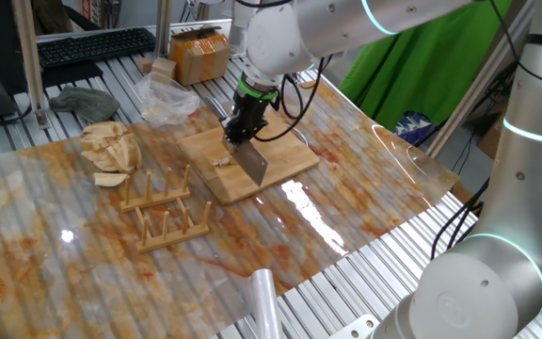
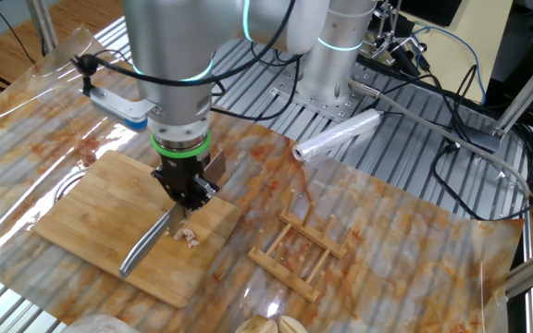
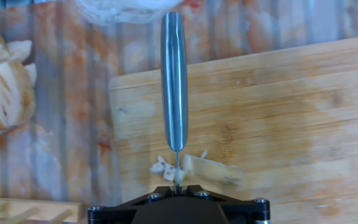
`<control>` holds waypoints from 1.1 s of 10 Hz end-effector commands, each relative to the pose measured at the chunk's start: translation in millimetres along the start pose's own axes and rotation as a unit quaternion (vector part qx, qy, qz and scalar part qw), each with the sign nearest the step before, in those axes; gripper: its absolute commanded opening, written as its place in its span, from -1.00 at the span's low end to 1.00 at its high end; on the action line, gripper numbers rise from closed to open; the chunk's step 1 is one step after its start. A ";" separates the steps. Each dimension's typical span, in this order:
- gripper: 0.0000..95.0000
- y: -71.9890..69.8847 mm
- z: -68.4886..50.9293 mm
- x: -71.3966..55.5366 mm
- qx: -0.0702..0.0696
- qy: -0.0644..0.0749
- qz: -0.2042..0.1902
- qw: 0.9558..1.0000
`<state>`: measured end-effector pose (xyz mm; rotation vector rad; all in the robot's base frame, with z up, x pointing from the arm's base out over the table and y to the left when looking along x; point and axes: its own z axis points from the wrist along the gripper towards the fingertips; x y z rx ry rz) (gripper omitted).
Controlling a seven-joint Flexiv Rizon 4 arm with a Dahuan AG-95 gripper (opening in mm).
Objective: Slice the lotus root
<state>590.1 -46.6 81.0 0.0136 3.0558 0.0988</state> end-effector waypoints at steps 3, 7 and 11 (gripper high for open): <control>-1.00 -4.7 0.6 -1.8 0.000 0.001 0.000 1.000; -1.00 -6.2 -0.6 -4.9 0.006 0.001 0.001 1.000; -1.00 -7.8 0.3 -5.4 0.005 0.001 0.002 1.000</control>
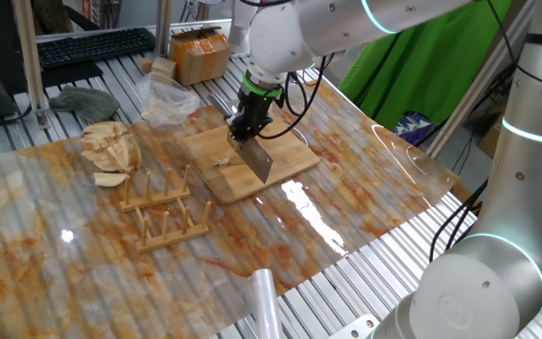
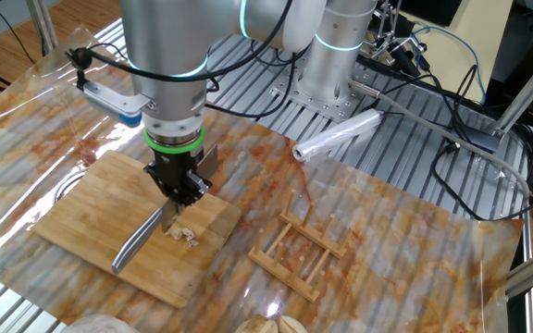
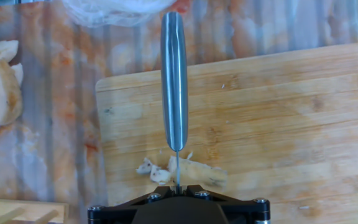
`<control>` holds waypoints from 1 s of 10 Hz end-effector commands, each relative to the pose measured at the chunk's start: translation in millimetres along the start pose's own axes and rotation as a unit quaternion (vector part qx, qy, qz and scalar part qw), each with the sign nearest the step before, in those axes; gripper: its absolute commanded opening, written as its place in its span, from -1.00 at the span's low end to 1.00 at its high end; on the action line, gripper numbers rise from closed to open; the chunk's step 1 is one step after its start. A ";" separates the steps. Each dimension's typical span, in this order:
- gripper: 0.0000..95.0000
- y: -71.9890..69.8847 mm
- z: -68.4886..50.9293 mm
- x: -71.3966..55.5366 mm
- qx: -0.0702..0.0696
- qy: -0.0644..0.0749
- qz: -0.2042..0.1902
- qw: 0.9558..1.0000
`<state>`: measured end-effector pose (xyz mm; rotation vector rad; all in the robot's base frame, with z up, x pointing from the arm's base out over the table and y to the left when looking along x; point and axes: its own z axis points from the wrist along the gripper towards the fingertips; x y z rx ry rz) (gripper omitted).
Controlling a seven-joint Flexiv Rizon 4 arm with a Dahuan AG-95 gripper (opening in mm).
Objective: Slice the lotus root
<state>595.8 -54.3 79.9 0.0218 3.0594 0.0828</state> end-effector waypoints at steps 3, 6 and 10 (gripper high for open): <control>-1.00 2.3 30.7 -3.3 -0.009 -0.009 -0.001 1.000; -1.00 3.6 44.0 -3.3 -0.010 0.000 0.004 1.000; -1.00 4.0 42.5 -3.7 -0.010 -0.002 0.007 1.000</control>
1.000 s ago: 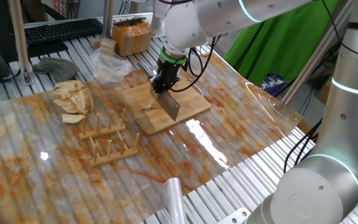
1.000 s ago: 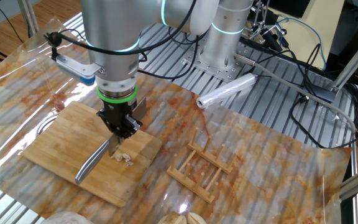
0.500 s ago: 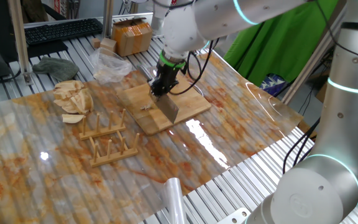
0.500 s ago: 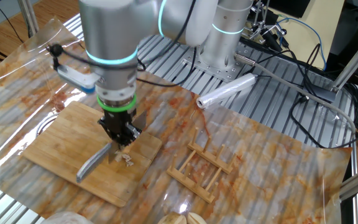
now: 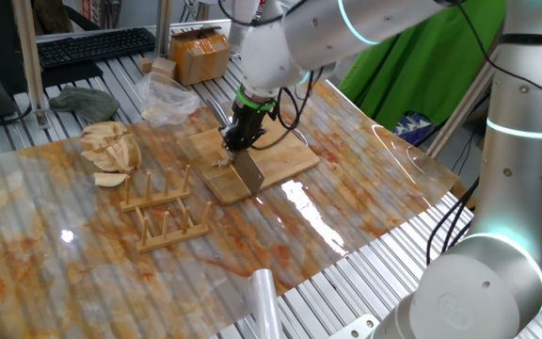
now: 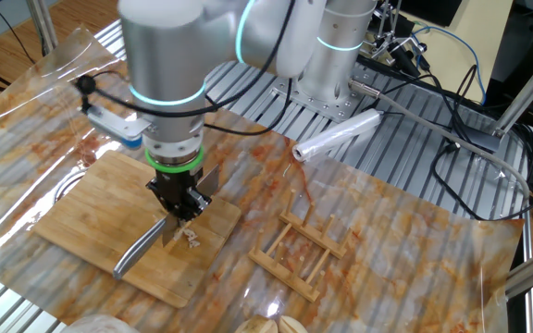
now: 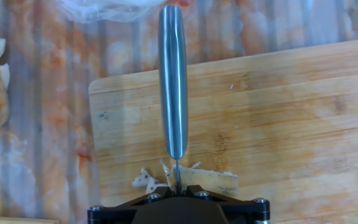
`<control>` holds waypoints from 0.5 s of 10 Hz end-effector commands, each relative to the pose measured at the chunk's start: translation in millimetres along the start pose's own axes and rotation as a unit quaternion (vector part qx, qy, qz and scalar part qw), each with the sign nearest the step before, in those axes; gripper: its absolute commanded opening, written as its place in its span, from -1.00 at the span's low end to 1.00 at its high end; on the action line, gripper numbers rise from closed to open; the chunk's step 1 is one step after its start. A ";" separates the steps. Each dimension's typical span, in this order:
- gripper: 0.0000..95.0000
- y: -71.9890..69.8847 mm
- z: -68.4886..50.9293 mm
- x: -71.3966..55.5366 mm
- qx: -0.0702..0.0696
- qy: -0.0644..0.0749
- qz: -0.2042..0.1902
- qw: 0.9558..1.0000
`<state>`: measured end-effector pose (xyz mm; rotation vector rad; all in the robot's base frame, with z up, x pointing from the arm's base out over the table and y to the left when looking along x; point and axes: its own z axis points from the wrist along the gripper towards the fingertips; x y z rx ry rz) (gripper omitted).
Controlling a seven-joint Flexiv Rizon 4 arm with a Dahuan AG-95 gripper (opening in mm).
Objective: Slice the lotus root
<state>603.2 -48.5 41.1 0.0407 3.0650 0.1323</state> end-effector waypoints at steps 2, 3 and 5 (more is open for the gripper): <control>-1.00 0.2 3.0 0.6 0.005 0.008 -0.001 1.000; -1.00 0.1 -4.3 0.8 0.005 0.020 0.000 1.000; -1.00 0.2 -9.5 1.6 0.003 0.024 0.002 1.000</control>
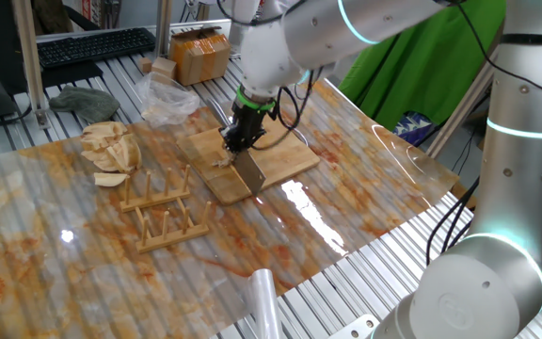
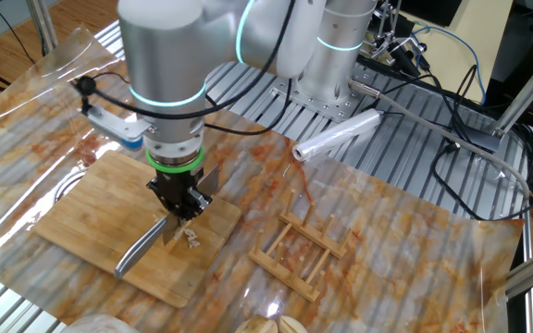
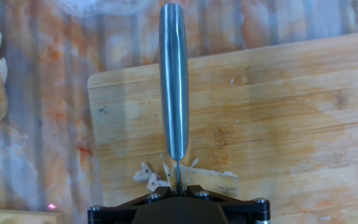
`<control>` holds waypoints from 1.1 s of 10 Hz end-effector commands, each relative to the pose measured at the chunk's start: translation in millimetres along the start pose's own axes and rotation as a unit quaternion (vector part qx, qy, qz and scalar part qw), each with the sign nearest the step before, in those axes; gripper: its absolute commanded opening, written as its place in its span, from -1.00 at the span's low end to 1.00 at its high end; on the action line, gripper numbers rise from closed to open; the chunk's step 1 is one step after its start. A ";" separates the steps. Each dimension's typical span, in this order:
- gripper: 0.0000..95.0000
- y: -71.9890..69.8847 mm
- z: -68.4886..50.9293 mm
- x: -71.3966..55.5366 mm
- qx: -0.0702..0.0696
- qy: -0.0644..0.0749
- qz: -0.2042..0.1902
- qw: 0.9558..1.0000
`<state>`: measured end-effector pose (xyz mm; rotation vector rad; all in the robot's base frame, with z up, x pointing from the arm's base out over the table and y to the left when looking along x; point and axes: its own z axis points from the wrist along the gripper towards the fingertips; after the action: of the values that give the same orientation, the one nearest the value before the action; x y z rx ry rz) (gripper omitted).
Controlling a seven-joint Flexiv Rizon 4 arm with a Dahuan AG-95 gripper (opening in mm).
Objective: Slice the lotus root
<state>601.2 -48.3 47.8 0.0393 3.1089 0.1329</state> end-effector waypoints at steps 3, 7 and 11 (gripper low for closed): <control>-1.00 -1.0 -9.7 1.0 0.007 0.003 0.001 1.000; -1.00 -0.9 -6.2 0.6 0.008 0.001 -0.004 1.000; -1.00 -1.1 34.9 -1.2 0.004 -0.018 -0.004 1.000</control>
<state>599.5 -47.4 33.8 0.0193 3.0551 0.1185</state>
